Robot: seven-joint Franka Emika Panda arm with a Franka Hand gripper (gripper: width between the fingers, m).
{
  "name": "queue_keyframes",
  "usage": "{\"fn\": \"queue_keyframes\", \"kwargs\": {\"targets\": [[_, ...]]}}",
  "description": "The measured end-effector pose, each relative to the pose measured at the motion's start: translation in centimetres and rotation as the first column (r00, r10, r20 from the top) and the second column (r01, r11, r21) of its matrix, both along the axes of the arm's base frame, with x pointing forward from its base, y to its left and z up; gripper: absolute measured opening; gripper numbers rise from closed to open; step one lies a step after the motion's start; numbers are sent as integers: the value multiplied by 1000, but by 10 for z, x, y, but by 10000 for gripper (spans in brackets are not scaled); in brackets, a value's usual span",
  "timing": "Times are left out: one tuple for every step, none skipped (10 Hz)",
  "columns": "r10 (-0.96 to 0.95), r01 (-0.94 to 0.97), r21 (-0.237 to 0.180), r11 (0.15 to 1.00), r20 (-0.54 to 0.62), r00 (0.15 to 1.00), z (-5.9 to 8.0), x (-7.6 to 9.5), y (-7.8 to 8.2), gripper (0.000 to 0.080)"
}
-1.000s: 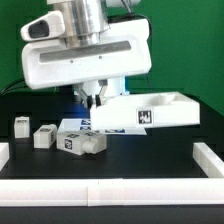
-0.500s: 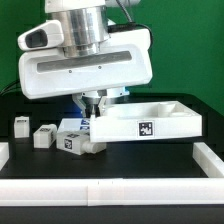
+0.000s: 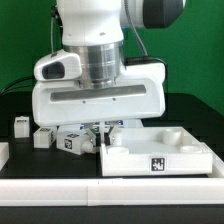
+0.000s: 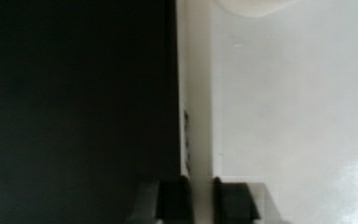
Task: Assemble one leg
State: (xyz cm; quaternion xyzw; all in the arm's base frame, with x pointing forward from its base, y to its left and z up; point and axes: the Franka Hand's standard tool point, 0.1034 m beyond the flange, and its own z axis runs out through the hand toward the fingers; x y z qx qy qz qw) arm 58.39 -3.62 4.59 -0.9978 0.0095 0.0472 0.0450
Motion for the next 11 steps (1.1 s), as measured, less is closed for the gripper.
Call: {"fn": "queue_keyframes", "kwargs": {"targets": [[0,0,-1,1000,-5,1000,-5,2,3,52],[-9,9,-2,1000,-10,1000,-8,1,5,52],[-38,38,-5,999,-18,999,-12,0,11,52],[-40,40,-15,999,-22,999,-17,2,15,52],[-39,38,-22,999,-23,999,-19,4,15,52],[-41,41,-29,999,-18,999,-22,6,15,52],[-40,40,-38,998,-11,999,-21,8,15,52],[-41,41,-42,998,-9,999,-21,10,15,52],[-38,37,-47,998,-12,999,-20,11,14,52],[-39,38,-47,998,-13,999,-21,10,13,52],[-39,38,-47,998,-13,999,-21,10,13,55]]}}
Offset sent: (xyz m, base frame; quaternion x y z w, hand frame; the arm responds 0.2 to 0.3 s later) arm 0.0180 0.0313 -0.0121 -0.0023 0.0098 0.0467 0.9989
